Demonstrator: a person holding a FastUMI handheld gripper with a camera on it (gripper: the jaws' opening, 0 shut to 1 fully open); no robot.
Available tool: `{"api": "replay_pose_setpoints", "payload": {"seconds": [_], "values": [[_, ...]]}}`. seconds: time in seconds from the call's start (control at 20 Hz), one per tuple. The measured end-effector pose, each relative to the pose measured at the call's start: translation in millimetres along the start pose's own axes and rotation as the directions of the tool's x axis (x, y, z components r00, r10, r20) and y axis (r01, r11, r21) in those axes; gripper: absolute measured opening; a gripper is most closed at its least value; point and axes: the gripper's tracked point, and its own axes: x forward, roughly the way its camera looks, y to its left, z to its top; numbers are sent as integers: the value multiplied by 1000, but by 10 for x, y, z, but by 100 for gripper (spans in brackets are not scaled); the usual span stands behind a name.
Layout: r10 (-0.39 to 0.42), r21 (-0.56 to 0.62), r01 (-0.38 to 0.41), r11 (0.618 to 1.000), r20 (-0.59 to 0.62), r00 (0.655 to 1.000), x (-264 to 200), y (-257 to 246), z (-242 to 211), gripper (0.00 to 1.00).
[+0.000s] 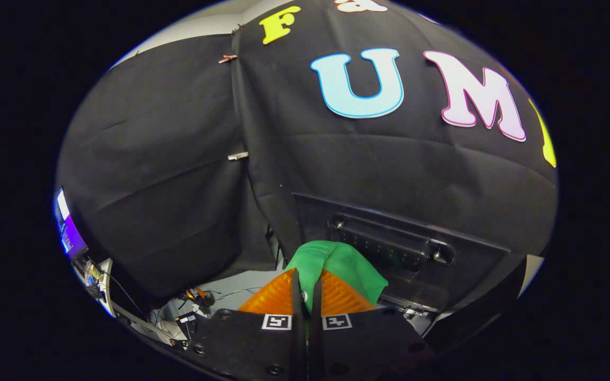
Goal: Put the clothes into the washing machine and then close the washing machine lid.
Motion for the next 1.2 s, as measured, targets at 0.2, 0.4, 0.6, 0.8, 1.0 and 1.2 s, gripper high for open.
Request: {"api": "replay_pose_setpoints", "payload": {"seconds": [0.2,0.4,0.6,0.8,1.0,1.2], "values": [[-42,28,45,999,-101,994,140,-174,-272,6],[-81,50,92,995,-193,978,162,-296,-550,7],[-99,27,109,994,-242,965,262,-335,-662,9],[-74,15,80,997,-248,966,232,-262,-658,15],[-59,-25,55,998,-208,976,271,-191,-617,82],[-43,-23,39,999,-180,983,185,-140,-498,99]]}}
